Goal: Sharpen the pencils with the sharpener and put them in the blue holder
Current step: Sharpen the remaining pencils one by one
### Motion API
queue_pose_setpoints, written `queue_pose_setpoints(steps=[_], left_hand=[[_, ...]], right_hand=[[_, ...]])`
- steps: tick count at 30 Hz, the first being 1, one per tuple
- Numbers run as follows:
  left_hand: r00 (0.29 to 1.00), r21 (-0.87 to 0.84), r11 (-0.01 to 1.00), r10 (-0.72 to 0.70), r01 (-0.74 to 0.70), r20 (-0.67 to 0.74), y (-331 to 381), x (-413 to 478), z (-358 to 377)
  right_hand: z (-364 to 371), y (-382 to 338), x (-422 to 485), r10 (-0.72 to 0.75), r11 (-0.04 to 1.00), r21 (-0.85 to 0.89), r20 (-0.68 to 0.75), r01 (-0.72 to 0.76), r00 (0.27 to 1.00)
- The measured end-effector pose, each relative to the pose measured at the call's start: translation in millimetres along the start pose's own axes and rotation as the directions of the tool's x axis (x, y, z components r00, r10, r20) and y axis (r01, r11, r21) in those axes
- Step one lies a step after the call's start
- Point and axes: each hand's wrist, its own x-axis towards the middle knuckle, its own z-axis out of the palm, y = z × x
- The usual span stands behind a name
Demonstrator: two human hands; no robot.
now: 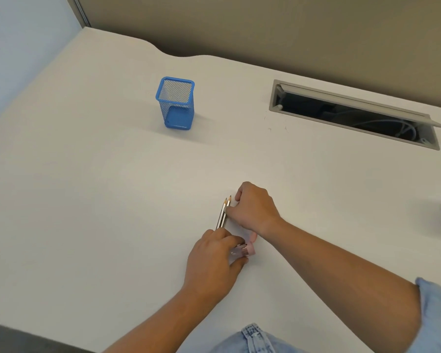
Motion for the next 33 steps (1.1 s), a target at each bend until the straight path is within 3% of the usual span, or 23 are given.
queue_pose_setpoints(steps=[10, 16, 21, 27, 33], left_hand=[[0.998, -0.036, 0.999, 0.014, -0.016, -0.058, -7.8, -11.2, -27.8], [0.997, -0.140, 0.989, 0.034, -0.044, -0.072, -3.6, -9.9, -49.0], [0.994, -0.341, 0.935, 0.076, -0.100, -0.085, 13.9, -2.7, -69.8], [0.976, -0.464, 0.859, 0.197, -0.217, -0.092, 44.2, 7.8, -90.0], [0.959, -0.442, 0.851, 0.258, -0.281, -0.113, 69.0, 17.0, -97.5]], right_hand=[[2.5, -9.0, 1.5, 0.073, 0.997, 0.011, -0.056, -0.073, 0.996], [-48.3, -2.1, -10.3, 0.026, 0.968, 0.251, -0.175, 0.019, 0.984], [-99.1, 18.2, -58.3, -0.075, 0.853, 0.499, -0.170, 0.151, 0.983], [-123.5, 52.5, -128.5, -0.235, 0.830, 0.492, -0.114, 0.261, 0.965], [-129.4, 68.7, -164.7, -0.284, 0.848, 0.372, -0.284, 0.378, 0.916]])
